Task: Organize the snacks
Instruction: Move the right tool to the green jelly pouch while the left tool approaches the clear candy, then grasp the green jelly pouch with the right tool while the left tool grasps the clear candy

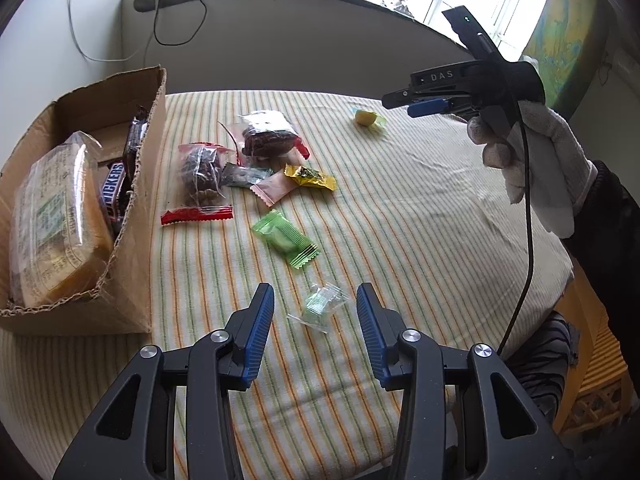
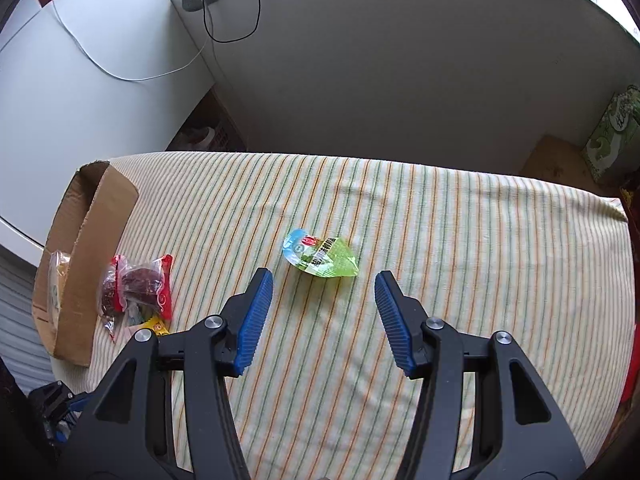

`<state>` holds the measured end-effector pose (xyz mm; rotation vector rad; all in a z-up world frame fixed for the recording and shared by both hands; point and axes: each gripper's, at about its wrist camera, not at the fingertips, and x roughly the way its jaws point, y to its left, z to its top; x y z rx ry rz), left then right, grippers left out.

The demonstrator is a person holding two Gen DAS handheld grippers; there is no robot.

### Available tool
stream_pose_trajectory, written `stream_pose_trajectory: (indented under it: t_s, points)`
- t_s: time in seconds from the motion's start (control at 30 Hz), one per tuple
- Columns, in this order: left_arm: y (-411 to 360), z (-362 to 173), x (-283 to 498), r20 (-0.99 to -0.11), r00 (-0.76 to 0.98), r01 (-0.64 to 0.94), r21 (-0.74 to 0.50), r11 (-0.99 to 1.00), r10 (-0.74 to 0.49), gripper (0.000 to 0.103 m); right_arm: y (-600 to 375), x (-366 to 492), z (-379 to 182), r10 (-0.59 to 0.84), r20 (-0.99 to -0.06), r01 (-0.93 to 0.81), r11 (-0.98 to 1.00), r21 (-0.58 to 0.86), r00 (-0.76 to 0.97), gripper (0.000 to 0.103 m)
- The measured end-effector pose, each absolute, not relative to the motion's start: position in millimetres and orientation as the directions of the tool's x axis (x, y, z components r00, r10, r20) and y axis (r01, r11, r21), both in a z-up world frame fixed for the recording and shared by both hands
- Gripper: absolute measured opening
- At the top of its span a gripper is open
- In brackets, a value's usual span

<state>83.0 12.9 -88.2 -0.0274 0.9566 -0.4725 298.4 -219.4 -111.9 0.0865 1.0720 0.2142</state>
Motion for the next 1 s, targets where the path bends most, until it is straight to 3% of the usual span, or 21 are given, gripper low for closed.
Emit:
stream_pose_trajectory:
  t_s: [0.53,0.73,0.87,1.0]
  points:
    - [2.5,-100.6,93.3,-0.801,0.454,0.407,-0.204,0.89,-0.391,0.042,-196.6,331.9,-140.6,0.174,-0.906,-0.079,0.985,0.155,0.387,0.056]
    - [-6.3,-105.3,95.2,-0.812,0.447,0.424,-0.177,0.888,-0.375,0.041,-190.4,338.1,-150.0,0.154,-0.91,-0.07,0.988,0.138,0.384,0.045]
    - [-11.1,-107.1,94.4,-0.819,0.452,0.44,-0.141,0.887,-0.354,0.026,-189.5,338.5,-150.8,0.154,-0.909,-0.071,0.988,0.137,0.387,0.043]
    - [-12.0,-107.7,92.7,-0.82,0.46,0.438,-0.124,0.89,-0.341,0.022,-194.1,336.0,-149.1,0.15,-0.907,-0.069,0.989,0.133,0.394,0.039]
